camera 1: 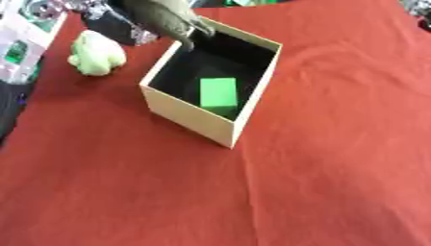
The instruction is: Pick up objects on the table and place them in the box.
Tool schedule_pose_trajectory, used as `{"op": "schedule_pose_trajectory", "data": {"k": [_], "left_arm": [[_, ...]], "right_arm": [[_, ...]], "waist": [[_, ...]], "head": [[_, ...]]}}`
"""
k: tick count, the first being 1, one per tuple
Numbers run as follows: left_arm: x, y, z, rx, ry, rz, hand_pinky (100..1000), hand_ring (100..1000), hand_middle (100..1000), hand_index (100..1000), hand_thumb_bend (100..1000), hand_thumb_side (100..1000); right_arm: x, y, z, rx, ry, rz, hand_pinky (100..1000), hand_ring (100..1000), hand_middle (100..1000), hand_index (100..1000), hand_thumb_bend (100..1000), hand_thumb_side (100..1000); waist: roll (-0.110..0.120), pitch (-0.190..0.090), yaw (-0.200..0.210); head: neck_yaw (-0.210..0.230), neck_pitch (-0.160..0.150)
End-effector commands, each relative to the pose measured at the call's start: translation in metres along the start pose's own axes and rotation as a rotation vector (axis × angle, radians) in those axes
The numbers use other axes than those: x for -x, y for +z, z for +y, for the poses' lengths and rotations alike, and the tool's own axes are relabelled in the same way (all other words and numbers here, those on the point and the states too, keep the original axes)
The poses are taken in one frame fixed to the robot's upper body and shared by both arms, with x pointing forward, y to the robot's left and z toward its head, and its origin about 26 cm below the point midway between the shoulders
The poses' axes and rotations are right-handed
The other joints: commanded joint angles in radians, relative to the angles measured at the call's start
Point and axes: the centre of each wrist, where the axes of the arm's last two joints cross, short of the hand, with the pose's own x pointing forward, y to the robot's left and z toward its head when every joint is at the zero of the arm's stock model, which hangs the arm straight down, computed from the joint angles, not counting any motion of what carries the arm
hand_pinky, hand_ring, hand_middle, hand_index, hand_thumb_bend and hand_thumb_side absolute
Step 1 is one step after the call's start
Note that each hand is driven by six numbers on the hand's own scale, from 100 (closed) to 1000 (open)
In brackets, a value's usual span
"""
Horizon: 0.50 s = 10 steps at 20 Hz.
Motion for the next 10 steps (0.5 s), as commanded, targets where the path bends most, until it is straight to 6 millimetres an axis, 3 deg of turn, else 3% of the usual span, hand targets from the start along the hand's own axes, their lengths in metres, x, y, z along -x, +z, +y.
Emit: {"op": "schedule_pose_trajectory", "data": {"k": [1, 10], "left_arm": [[0.0, -0.008, 0.01, -0.045, -0.011, -0.009, 401, 477, 492, 507, 100, 173], [-0.008, -0.027, -0.009, -0.033, 0.059, -0.045, 403, 476, 498, 514, 100, 253]], "right_arm": [[-0.008, -0.001, -0.007, 0.019, 0.009, -0.037, 829, 793, 630, 1000, 100, 814], [-0.012, -0.005, -0.007, 0.034, -0.017, -0.057, 827, 792, 627, 1000, 100, 812]], "waist": [[-0.001, -0.017, -0.005], [0.008, 0.0, -0.03]], "head": [[0.009, -0.016], [0.017, -0.019]]}}
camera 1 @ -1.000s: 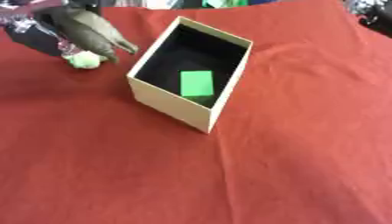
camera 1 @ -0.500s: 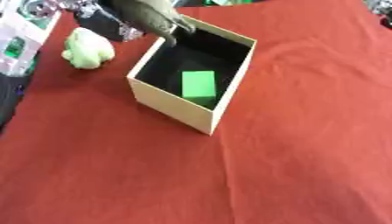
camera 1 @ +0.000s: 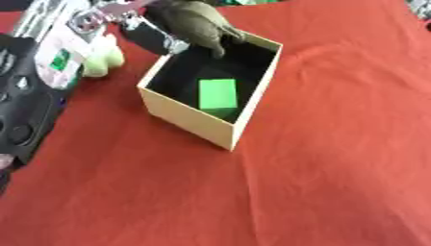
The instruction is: Pick up objects on the table and place them in the box.
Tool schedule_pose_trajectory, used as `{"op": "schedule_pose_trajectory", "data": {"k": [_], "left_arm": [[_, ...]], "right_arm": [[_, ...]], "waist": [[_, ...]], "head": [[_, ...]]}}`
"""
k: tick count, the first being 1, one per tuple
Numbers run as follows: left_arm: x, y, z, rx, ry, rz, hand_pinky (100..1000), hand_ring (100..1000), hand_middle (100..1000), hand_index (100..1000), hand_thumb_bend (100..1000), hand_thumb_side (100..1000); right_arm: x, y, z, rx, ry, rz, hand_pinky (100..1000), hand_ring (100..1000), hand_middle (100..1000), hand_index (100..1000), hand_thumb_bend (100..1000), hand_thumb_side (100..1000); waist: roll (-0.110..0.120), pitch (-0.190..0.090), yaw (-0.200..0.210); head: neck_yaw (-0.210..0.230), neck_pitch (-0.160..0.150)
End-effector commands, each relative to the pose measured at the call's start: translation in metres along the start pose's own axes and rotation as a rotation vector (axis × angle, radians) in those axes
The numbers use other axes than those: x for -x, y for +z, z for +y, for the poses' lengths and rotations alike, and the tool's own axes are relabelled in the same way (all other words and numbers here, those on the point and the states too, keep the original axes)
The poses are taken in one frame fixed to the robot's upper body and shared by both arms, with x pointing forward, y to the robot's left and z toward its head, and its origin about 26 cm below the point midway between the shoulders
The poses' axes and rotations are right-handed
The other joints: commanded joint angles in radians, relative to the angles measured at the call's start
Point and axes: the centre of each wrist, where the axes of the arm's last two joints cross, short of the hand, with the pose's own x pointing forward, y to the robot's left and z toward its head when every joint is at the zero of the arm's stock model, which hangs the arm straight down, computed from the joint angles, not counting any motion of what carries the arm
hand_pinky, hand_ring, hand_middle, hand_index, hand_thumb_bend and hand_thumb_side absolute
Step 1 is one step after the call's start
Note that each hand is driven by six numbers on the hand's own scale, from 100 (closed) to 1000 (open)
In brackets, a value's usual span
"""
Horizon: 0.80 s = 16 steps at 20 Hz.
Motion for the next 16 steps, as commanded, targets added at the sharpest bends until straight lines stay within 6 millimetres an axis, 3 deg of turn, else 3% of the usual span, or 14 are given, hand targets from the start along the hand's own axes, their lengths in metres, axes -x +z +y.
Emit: {"op": "schedule_pose_trajectory", "data": {"k": [1, 5, 16], "left_arm": [[0.0, -0.006, 0.009, -0.023, -0.011, -0.015, 402, 478, 499, 514, 100, 237], [-0.003, -0.012, 0.002, -0.006, -0.04, -0.01, 410, 489, 502, 513, 100, 171], [-0.009, -0.021, -0.025, 0.042, -0.161, 0.001, 426, 510, 515, 519, 100, 100]], "right_arm": [[-0.008, -0.001, -0.007, 0.021, 0.008, -0.036, 826, 792, 626, 1000, 100, 811], [-0.008, -0.001, -0.006, 0.026, -0.004, -0.038, 826, 791, 625, 1000, 100, 809], [-0.008, -0.002, -0.003, 0.033, -0.035, -0.045, 824, 790, 623, 1000, 100, 801]], "waist": [[-0.003, -0.02, -0.004], [-0.004, -0.019, -0.008], [-0.008, -0.017, -0.024]], "head": [[0.004, -0.011], [0.002, -0.02], [-0.02, -0.054]]}}
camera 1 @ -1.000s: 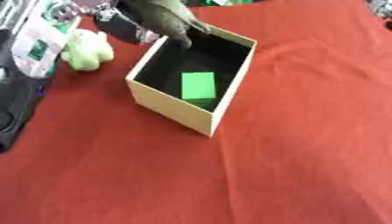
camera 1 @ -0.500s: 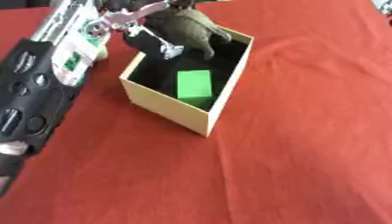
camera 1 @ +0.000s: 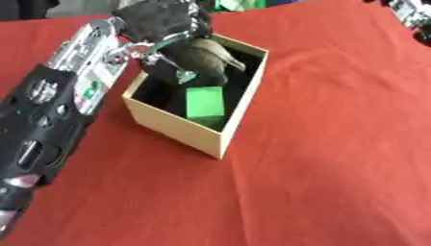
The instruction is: Pick up objects on the table and place them in the box.
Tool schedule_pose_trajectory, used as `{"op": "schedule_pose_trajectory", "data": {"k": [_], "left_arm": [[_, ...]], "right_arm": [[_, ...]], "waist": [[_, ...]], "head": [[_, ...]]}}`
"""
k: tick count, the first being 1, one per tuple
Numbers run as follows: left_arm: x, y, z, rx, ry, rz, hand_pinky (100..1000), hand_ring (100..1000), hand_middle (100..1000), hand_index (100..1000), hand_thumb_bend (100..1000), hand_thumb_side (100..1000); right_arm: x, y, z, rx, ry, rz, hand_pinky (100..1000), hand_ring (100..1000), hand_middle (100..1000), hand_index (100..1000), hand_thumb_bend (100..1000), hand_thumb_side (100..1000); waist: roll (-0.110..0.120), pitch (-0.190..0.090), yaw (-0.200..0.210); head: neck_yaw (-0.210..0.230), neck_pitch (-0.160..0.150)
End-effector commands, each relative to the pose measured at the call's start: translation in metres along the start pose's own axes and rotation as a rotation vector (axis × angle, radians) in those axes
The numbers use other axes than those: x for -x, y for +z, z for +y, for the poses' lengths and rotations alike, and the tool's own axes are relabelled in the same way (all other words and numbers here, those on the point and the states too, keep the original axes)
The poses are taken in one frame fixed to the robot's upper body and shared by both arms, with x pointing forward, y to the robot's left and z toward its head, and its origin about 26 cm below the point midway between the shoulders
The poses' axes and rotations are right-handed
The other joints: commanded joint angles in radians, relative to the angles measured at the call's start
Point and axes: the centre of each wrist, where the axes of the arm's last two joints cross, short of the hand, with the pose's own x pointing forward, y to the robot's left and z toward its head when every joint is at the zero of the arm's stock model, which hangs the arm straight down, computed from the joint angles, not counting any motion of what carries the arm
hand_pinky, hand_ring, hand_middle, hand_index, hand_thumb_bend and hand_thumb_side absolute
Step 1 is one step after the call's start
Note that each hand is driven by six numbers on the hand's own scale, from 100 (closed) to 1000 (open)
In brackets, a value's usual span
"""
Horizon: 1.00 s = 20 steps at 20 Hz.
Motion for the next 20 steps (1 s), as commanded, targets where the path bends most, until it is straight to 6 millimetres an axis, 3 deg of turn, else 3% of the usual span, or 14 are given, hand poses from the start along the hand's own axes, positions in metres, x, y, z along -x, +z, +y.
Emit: {"op": "schedule_pose_trajectory", "data": {"k": [1, 7, 11, 13, 14, 15, 16, 17, 18, 19, 20], "left_arm": [[0.0002, -0.0028, 0.0086, -0.01, -0.062, -0.01, 427, 513, 516, 518, 100, 100], [-0.0055, -0.0061, 0.0062, 0.031, -0.171, -0.035, 465, 554, 550, 548, 100, 100], [-0.0065, -0.007, 0.0022, 0.083, -0.203, -0.041, 505, 594, 587, 595, 163, 100], [-0.0069, -0.0068, 0.0023, 0.099, -0.215, -0.038, 548, 644, 626, 639, 228, 165], [-0.0068, -0.0064, 0.0023, 0.111, -0.224, -0.032, 597, 710, 683, 685, 280, 290], [-0.0068, -0.0062, 0.0022, 0.125, -0.233, -0.026, 614, 732, 703, 702, 304, 327], [-0.0067, -0.0058, 0.003, 0.139, -0.244, -0.019, 656, 790, 757, 749, 412, 450], [-0.0067, -0.0055, 0.0049, 0.146, -0.259, -0.01, 659, 805, 772, 761, 456, 496], [-0.0068, -0.0051, 0.007, 0.15, -0.272, -0.001, 688, 854, 816, 799, 595, 629], [-0.0071, -0.0047, 0.0093, 0.151, -0.287, 0.007, 691, 861, 821, 804, 614, 647], [-0.0071, -0.0041, 0.0112, 0.153, -0.298, 0.016, 720, 899, 856, 833, 717, 752]], "right_arm": [[-0.0067, 0.0001, -0.0074, 0.024, 0.007, -0.028, 824, 789, 623, 1000, 100, 800], [-0.0069, -0.0003, -0.0067, 0.028, -0.005, -0.031, 823, 789, 622, 1000, 100, 794], [-0.0071, -0.0006, -0.0064, 0.03, -0.011, -0.033, 823, 789, 622, 1000, 100, 793], [-0.0072, -0.0007, -0.0063, 0.031, -0.013, -0.034, 823, 789, 621, 1000, 100, 792], [-0.0073, -0.0007, -0.0062, 0.031, -0.015, -0.035, 823, 788, 621, 1000, 100, 791], [-0.0074, -0.0008, -0.0061, 0.032, -0.016, -0.035, 823, 788, 621, 1000, 100, 791], [-0.0073, -0.0008, -0.0059, 0.032, -0.018, -0.036, 823, 788, 621, 1000, 100, 790], [-0.0073, -0.0008, -0.0056, 0.031, -0.02, -0.036, 823, 788, 621, 1000, 100, 789], [-0.0072, -0.0008, -0.0052, 0.031, -0.021, -0.035, 823, 788, 621, 1000, 100, 789], [-0.007, -0.0007, -0.0049, 0.03, -0.023, -0.034, 823, 788, 621, 1000, 100, 789], [-0.0069, -0.0006, -0.0048, 0.03, -0.024, -0.034, 823, 788, 620, 1000, 100, 787]], "waist": [[-0.007, -0.02, -0.002], [-0.009, -0.016, -0.001], [-0.011, -0.015, -0.001], [-0.012, -0.015, -0.001], [-0.013, -0.016, -0.001], [-0.013, -0.017, -0.001], [-0.013, -0.018, -0.001], [-0.013, -0.019, -0.001], [-0.013, -0.02, -0.001], [-0.013, -0.021, -0.001], [-0.013, -0.023, 0.0]], "head": [[0.0, -0.019], [0.002, -0.021], [0.003, -0.02], [0.004, -0.02], [0.004, -0.02], [0.003, -0.02], [0.003, -0.019], [0.003, -0.018], [0.003, -0.018], [0.002, -0.017], [0.002, -0.016]]}}
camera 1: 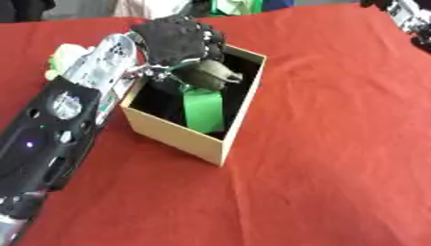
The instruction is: Pick up objects on the table and place them in the box.
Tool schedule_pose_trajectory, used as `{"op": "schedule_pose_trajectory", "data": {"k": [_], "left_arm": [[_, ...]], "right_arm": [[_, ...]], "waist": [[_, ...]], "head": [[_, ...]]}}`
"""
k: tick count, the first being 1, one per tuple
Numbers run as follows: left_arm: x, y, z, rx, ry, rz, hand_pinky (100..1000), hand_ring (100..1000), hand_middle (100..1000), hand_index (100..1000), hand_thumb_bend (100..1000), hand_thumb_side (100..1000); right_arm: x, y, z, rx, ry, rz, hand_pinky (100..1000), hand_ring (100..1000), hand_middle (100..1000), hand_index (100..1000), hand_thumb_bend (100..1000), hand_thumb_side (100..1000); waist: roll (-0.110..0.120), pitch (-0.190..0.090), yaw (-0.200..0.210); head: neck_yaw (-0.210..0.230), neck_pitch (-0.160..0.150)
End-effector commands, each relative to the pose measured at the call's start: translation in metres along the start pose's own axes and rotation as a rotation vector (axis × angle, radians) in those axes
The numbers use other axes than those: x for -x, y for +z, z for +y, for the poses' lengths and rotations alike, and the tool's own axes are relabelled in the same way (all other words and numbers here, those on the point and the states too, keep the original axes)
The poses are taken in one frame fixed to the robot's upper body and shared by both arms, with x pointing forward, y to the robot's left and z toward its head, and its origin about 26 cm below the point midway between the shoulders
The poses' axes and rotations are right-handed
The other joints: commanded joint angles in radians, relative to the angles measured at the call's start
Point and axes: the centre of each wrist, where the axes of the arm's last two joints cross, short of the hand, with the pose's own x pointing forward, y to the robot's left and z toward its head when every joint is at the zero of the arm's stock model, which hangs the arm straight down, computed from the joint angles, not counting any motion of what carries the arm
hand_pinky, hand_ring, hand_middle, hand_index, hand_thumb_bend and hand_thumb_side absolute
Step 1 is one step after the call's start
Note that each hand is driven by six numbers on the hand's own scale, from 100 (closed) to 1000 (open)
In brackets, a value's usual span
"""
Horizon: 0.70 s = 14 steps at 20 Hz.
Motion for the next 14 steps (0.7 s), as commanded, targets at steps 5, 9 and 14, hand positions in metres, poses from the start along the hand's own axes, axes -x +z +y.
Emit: {"op": "schedule_pose_trajectory", "data": {"k": [5, 9, 14], "left_arm": [[0.01, 0.011, 0.021, -0.015, -0.087, 0.074, 741, 924, 877, 848, 779, 754], [0.009, 0.012, 0.026, -0.031, -0.119, 0.082, 711, 900, 856, 826, 745, 701], [0.01, 0.017, 0.034, -0.076, -0.144, 0.11, 704, 890, 846, 817, 656, 613]], "right_arm": [[-0.005, 0.002, -0.006, 0.018, 0.007, -0.013, 822, 787, 620, 1000, 100, 786], [-0.005, 0.002, -0.005, 0.022, -0.002, -0.01, 822, 787, 619, 1000, 100, 785], [-0.004, 0.002, -0.005, 0.025, -0.003, -0.008, 822, 787, 619, 1000, 100, 781]], "waist": [[-0.003, -0.037, 0.005], [-0.003, -0.039, 0.006], [-0.003, -0.044, 0.008]], "head": [[-0.003, -0.004], [-0.004, -0.004], [-0.01, -0.002]]}}
